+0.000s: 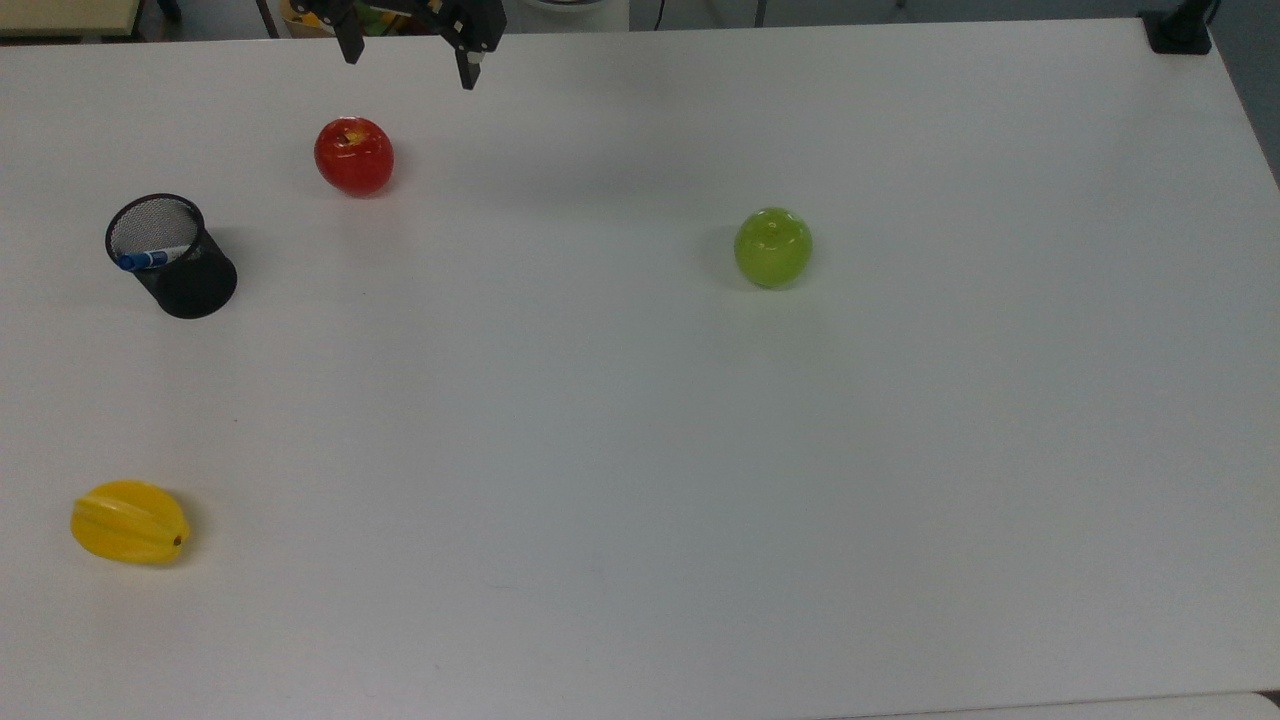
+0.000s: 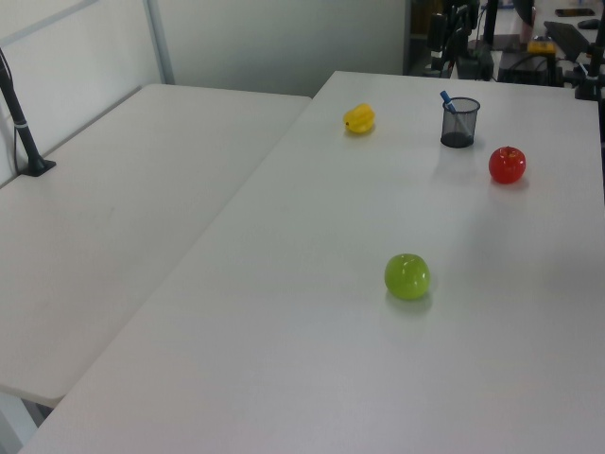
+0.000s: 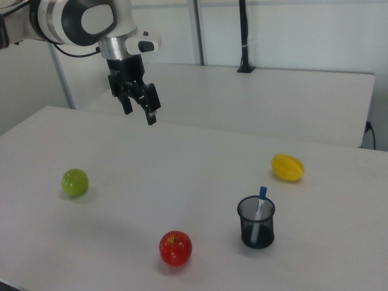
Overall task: Take marker pen
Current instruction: 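Move the open gripper over the black mesh pen cup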
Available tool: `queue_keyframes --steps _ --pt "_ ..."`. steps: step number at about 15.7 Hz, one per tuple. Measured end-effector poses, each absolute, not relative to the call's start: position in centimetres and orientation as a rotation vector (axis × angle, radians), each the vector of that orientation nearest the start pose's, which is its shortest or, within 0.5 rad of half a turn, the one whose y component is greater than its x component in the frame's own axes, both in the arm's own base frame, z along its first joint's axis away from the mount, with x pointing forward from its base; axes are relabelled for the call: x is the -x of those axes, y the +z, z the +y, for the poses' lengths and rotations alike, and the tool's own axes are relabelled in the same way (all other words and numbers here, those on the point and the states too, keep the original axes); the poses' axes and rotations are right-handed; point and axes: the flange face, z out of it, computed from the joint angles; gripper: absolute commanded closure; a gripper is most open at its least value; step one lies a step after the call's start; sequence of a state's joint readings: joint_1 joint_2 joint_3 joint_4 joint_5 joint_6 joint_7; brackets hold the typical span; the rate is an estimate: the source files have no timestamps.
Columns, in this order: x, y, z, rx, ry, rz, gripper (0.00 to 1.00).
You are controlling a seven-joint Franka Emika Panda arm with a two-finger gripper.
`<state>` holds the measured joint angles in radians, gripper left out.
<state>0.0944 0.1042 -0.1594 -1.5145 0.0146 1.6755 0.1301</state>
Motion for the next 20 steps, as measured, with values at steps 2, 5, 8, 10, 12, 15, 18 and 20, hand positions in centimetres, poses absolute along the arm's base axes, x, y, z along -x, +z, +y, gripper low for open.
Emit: queue_keyframes --steps 2,5,8,10,12,15,18,20 --pt "-59.5 60.2 -3.2 3.126 -0.091 0.305 0.0" --pt "-59.5 60.2 -3.4 3.125 -0.091 0.31 0.0" --pt "-59.5 60.2 -3.5 3.125 -0.091 0.312 0.0" --pt "-59.5 60.2 -3.6 3.125 -0.091 0.316 0.0" --pt "-59.5 60.2 -4.1 3.124 -0.092 0.327 0.0" --pt "-59.4 60.2 -4.9 3.123 -0.092 0.346 0.0" --pt "-59.3 60.2 -6.0 3.12 -0.093 0.376 0.0" --pt "-59.2 60.2 -6.4 3.119 -0.093 0.386 0.0"
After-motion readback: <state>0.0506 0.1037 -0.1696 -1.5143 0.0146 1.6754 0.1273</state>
